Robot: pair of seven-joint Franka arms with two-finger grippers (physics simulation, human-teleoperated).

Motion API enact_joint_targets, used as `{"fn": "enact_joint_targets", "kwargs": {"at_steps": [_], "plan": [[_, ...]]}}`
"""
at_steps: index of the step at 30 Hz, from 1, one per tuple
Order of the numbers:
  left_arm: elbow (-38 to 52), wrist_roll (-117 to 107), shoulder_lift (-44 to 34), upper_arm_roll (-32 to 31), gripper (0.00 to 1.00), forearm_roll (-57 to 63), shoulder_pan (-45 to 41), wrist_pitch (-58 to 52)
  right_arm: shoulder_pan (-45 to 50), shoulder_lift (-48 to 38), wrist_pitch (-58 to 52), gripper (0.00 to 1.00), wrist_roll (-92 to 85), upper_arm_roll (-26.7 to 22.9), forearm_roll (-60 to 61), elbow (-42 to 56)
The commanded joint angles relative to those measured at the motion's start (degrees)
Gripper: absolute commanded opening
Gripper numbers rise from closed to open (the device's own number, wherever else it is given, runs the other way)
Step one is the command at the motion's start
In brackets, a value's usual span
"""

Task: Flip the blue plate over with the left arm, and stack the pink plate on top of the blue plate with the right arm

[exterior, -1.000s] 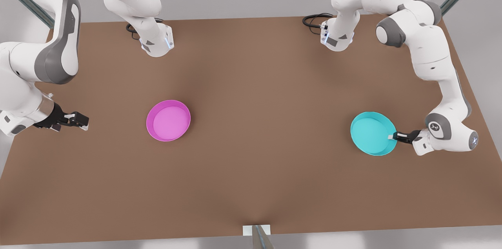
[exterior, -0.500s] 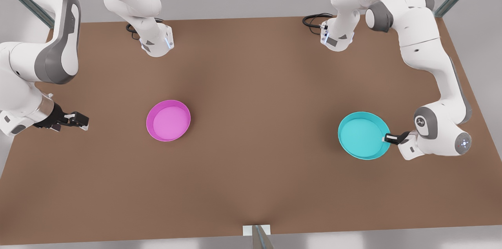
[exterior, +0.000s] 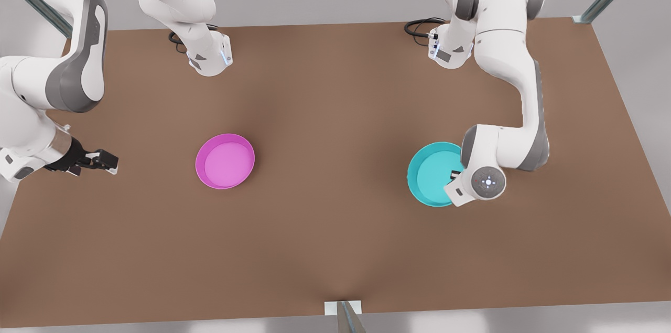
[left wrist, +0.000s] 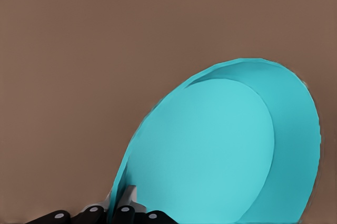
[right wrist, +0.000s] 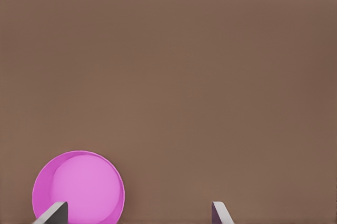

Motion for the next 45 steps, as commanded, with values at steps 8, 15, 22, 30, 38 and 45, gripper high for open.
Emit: {"fn": "enact_joint_targets", "kwargs": {"at_steps": [8,15,22,30,38,45], "plan": [[-0.1,-9.0,0.0,0.0,0.21,14.7,-11.8,-3.1,0.0,0.1,1.1,1.00,0.0,0.0,0.0,-0.1],[-0.2,-18.9,0.9,-0.1,0.21,28.2,-23.5,-8.3,0.0,0.1,1.2,1.00,0.0,0.0,0.0,0.0],[-0.4,-28.9,2.2,-0.2,0.21,39.0,-30.6,-9.1,0.0,0.1,1.1,1.00,0.0,0.0,-0.1,0.0],[-0.6,-42.9,7.6,-0.3,0.21,57.4,-38.3,-2.7,0.2,-0.9,1.4,1.00,-0.7,0.0,-0.1,-1.6],[-0.2,-44.2,14.7,-0.3,0.21,67.3,-43.0,-9.0,0.1,-0.7,1.4,1.00,-0.7,0.0,0.0,-1.4],[2.1,-48.2,21.8,-0.3,0.21,68.9,-45.2,-13.1,0.1,-0.6,1.5,1.00,-0.7,0.0,0.0,-1.4]]}}
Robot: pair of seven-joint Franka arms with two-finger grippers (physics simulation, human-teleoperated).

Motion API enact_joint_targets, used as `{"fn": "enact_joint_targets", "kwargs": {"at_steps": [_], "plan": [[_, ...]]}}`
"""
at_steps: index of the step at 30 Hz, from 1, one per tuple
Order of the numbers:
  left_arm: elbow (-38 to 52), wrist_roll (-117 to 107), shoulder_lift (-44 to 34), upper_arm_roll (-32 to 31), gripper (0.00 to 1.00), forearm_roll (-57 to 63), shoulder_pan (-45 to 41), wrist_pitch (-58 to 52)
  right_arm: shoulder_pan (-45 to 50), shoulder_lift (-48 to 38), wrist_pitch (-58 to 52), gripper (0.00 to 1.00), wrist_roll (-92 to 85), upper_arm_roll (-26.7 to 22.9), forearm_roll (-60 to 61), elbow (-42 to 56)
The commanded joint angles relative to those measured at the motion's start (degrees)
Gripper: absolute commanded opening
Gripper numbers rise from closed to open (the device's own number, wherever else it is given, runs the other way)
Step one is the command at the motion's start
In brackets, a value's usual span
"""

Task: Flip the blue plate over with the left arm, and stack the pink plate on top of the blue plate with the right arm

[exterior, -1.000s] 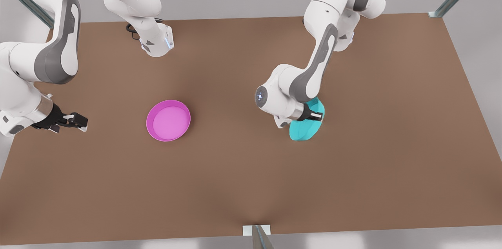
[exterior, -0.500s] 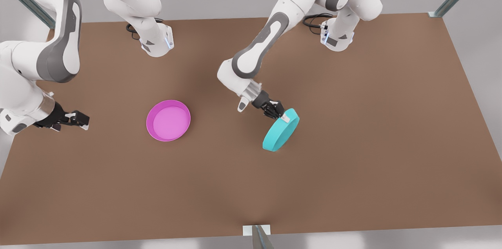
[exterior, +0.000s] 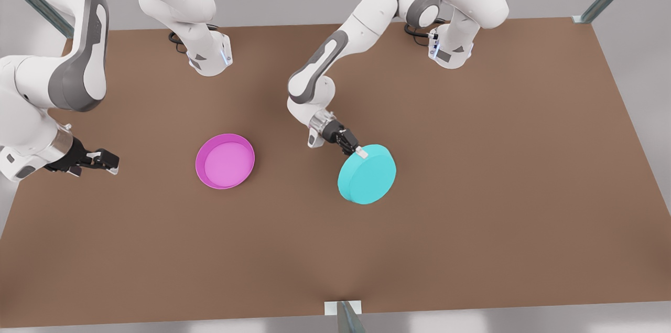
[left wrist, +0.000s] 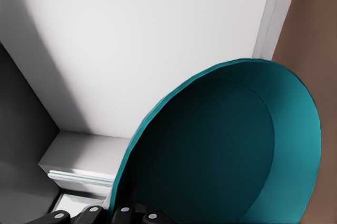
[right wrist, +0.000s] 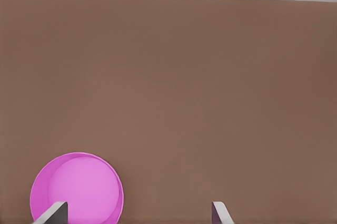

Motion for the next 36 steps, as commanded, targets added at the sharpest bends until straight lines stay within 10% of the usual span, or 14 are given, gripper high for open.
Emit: {"fn": "enact_joint_targets", "kwargs": {"at_steps": [1,9,11,21,36], "plan": [[0.0,-0.3,0.1,0.0,0.21,-1.6,0.0,0.1,0.0,0.0,-0.1,1.00,0.0,0.0,0.0,0.0],[1.5,-1.1,3.6,0.0,0.38,-1.9,-0.6,-1.5,0.0,-0.1,-0.1,1.00,0.0,0.0,0.0,0.0],[1.7,-1.1,4.1,0.0,1.00,-1.9,-0.7,-2.0,0.0,-0.1,-0.1,1.00,0.0,0.0,0.0,0.0],[6.7,-2.8,7.7,-1.8,1.00,-5.7,-0.6,-3.6,0.1,-0.1,-0.4,1.00,0.0,0.0,0.0,0.0],[27.3,-14.4,10.0,-4.2,1.00,-43.9,1.4,13.4,-0.1,-2.0,-4.7,1.00,0.7,-0.4,0.3,1.7]]}}
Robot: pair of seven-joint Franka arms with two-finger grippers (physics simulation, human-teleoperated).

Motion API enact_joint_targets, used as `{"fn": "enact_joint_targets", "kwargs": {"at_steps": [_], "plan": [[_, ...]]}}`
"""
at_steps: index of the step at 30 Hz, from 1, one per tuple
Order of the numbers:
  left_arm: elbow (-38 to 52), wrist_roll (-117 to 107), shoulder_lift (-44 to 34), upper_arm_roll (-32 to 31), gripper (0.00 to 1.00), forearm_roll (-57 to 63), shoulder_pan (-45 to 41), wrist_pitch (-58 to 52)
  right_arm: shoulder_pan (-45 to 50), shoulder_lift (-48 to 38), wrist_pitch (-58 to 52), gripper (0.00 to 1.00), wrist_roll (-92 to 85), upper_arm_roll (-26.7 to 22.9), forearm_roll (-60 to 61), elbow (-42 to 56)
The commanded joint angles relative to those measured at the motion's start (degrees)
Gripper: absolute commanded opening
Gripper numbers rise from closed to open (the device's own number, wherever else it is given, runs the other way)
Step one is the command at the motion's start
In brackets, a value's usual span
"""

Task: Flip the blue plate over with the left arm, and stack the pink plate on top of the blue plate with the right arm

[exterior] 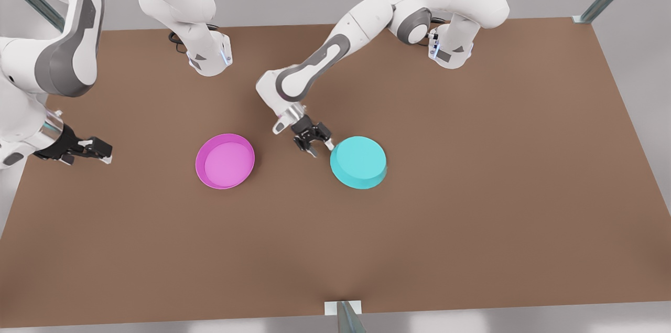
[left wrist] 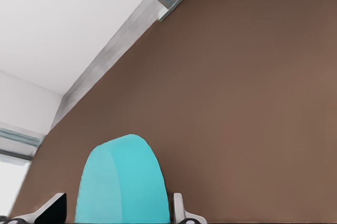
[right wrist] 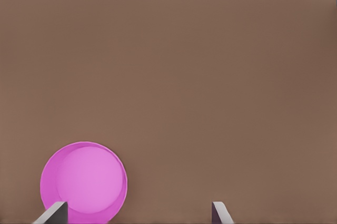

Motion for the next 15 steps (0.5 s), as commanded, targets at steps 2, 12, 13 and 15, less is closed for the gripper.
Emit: {"fn": "enact_joint_targets", "kwargs": {"at_steps": [2,12,13,15], "plan": [[0.4,-1.7,-1.1,0.4,1.00,-17.2,0.7,2.9,-0.1,0.3,-2.1,1.00,-0.8,0.0,0.0,0.2],[-5.4,52.2,-29.8,18.3,1.00,-55.2,33.5,-17.9,-3.6,1.0,21.1,1.00,-23.7,0.4,8.4,-27.5],[-5.4,61.5,-30.2,24.1,1.00,-55.2,33.5,-20.5,-3.3,1.5,21.9,1.00,-25.4,0.0,8.4,-28.4],[-9.0,64.4,-37.7,19.2,1.00,-54.1,41.2,-20.6,-3.5,3.2,23.5,1.00,-28.4,-0.3,8.6,-30.2]]}}
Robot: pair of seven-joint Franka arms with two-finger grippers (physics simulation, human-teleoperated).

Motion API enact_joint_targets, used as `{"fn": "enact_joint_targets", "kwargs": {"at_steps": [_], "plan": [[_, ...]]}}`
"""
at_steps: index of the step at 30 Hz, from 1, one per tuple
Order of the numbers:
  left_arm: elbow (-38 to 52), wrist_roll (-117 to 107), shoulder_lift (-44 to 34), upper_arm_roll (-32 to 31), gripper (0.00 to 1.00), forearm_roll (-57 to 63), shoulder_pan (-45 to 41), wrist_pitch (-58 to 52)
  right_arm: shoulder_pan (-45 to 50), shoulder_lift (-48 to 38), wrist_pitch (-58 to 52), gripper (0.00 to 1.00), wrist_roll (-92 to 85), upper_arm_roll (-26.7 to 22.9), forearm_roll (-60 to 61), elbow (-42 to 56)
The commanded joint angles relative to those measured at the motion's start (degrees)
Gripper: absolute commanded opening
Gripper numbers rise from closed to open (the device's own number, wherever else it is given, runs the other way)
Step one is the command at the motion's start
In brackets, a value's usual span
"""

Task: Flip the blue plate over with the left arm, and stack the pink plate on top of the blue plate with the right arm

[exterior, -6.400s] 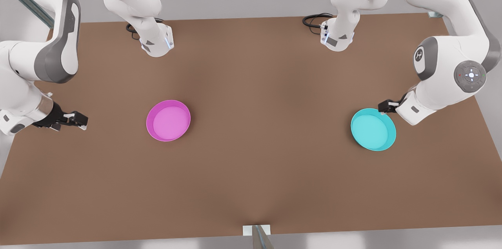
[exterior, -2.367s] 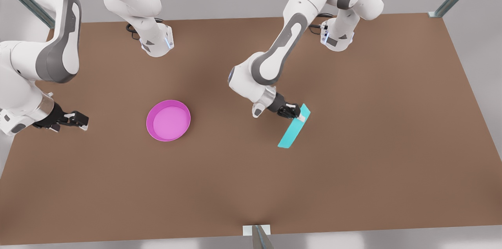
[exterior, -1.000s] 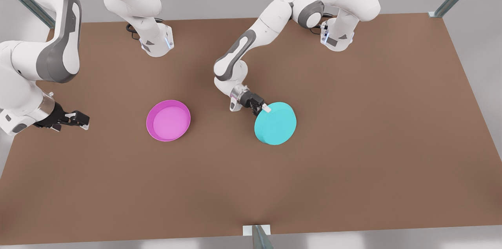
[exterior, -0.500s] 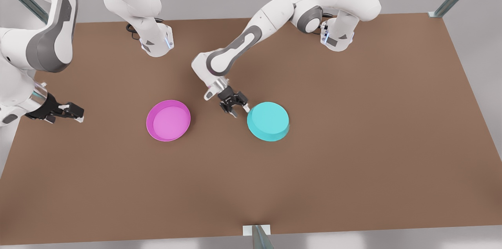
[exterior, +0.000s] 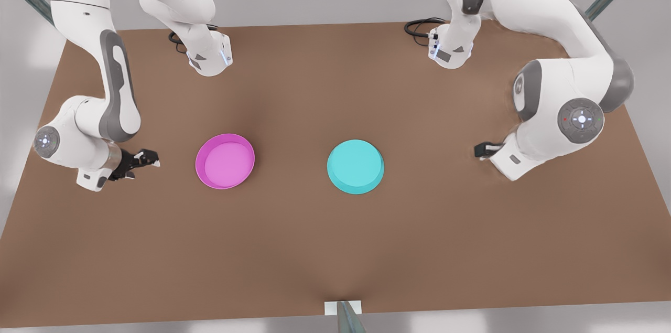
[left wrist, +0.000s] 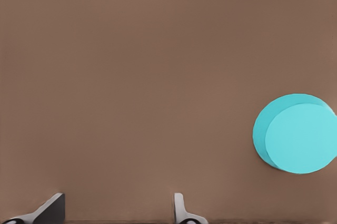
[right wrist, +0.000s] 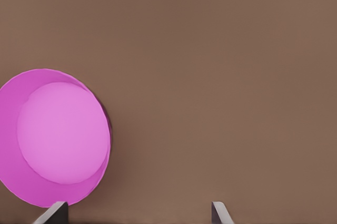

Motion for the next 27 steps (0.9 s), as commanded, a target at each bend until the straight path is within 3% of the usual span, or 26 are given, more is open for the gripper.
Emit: {"fn": "enact_joint_targets", "kwargs": {"at_steps": [1,2,3,6,11,13,19,20,24,27], "plan": [[-2.4,0.0,-2.6,-6.8,1.00,9.8,3.3,1.4,0.0,0.5,0.1,1.00,-1.1,0.0,0.0,-0.1],[-13.3,-0.4,-10.4,-19.2,1.00,17.5,11.1,8.8,0.0,3.3,0.1,1.00,-1.3,0.0,1.2,-0.1],[-23.5,-0.4,-17.9,-20.5,1.00,17.6,13.5,15.9,0.8,5.1,0.3,1.00,-1.3,0.0,2.3,-0.4],[-21.1,-0.7,-15.2,-19.9,1.00,18.0,13.3,12.6,3.6,5.0,8.9,1.00,-1.3,0.8,3.8,-8.8],[-19.9,-0.2,-12.5,-18.7,1.00,18.0,13.5,12.8,9.5,8.4,12.9,1.00,-1.3,1.0,6.5,-9.2],[-19.9,-0.3,-11.9,-18.4,1.00,18.0,13.5,12.6,9.8,9.4,13.6,0.87,-1.3,1.1,6.6,-8.9],[-19.9,0.3,-12.0,-17.9,1.00,18.0,13.5,12.6,8.9,10.9,14.2,0.83,-3.4,1.0,6.6,-8.7],[-19.9,0.3,-11.9,-17.9,1.00,17.9,13.5,12.6,8.8,11.1,14.2,0.77,-3.4,1.0,6.6,-8.7],[-19.9,0.3,-11.9,-17.8,1.00,17.9,13.5,12.5,8.4,12.7,14.2,0.68,-4.2,1.0,6.6,-8.6],[-19.9,0.3,-11.9,-17.8,1.00,17.9,13.5,12.5,8.5,12.7,14.2,0.50,-6.7,1.0,6.6,-8.6]]}}
